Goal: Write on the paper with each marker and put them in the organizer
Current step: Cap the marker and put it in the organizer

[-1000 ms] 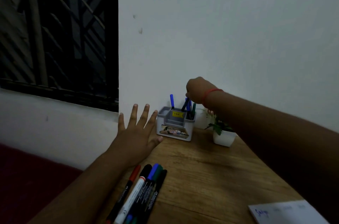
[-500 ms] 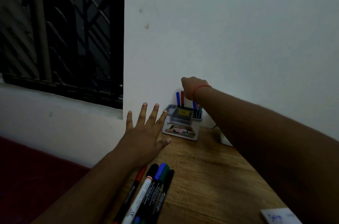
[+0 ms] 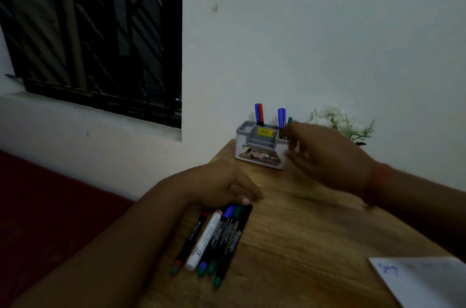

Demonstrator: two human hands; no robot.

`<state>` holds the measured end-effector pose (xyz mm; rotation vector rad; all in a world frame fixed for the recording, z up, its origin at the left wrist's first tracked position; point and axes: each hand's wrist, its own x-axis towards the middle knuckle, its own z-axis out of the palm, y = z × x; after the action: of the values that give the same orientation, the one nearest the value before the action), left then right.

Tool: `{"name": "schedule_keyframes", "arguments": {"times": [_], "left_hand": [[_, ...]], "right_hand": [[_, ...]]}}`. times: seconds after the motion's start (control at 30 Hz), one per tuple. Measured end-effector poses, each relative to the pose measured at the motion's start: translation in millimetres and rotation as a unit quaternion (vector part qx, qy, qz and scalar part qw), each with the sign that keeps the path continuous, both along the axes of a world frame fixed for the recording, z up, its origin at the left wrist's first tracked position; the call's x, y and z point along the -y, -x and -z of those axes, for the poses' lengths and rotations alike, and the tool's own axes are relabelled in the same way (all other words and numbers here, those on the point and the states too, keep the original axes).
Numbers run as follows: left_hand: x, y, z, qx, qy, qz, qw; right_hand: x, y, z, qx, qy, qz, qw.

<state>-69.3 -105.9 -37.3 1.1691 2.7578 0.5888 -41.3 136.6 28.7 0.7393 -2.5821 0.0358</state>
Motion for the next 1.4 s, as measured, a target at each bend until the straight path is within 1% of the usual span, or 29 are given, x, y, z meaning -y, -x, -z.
{"name": "schedule_keyframes", "arguments": {"times": [0.1, 0.23, 0.37, 0.6, 0.8, 0.97, 1.03, 1.07, 1.17, 1.27, 1.4], "left_hand": [[-2, -7, -5, 0.031, -0.015, 0.012, 0.999], [-2, -12, -9, 0.063, -0.018, 0.029, 0.997], [-8, -15, -10, 0.05, -0.008, 0.053, 0.997], [-16, -16, -9, 0.043, 0.0, 0.056, 0.998], [-24, -15, -8, 0.025, 0.02, 0.056, 0.998], [-28, -18, -9, 0.013, -0.006, 0.025, 1.0], [-31, -22, -13, 0.01, -0.048, 0.011, 0.999], [-33, -25, -16, 0.01, -0.074, 0.01, 0.997], [-54, -35, -28, -0.004, -0.12, 0.044, 0.992], [-86, -42, -38, 0.003, -0.112, 0.077, 0.991], [-142, -41, -43, 0.036, -0.11, 0.116, 0.986]], "right_hand": [[-26, -39, 16, 0.066, 0.008, 0.016, 0.998], [-68, -69, 33, 0.094, 0.034, 0.036, 0.994], [-109, -89, 50, 0.115, 0.081, 0.063, 0.988], [-163, -112, 63, 0.13, 0.15, 0.1, 0.975], [-203, -124, 72, 0.154, 0.165, 0.125, 0.966], [-186, -144, 64, 0.16, 0.192, 0.103, 0.963], [-172, -151, 55, 0.153, 0.213, 0.095, 0.96], [-168, -151, 54, 0.148, 0.207, 0.081, 0.964], [-165, -150, 57, 0.147, 0.199, 0.059, 0.967], [-162, -148, 59, 0.145, 0.177, 0.032, 0.973], [-161, -146, 63, 0.137, 0.178, 0.015, 0.974]]}}
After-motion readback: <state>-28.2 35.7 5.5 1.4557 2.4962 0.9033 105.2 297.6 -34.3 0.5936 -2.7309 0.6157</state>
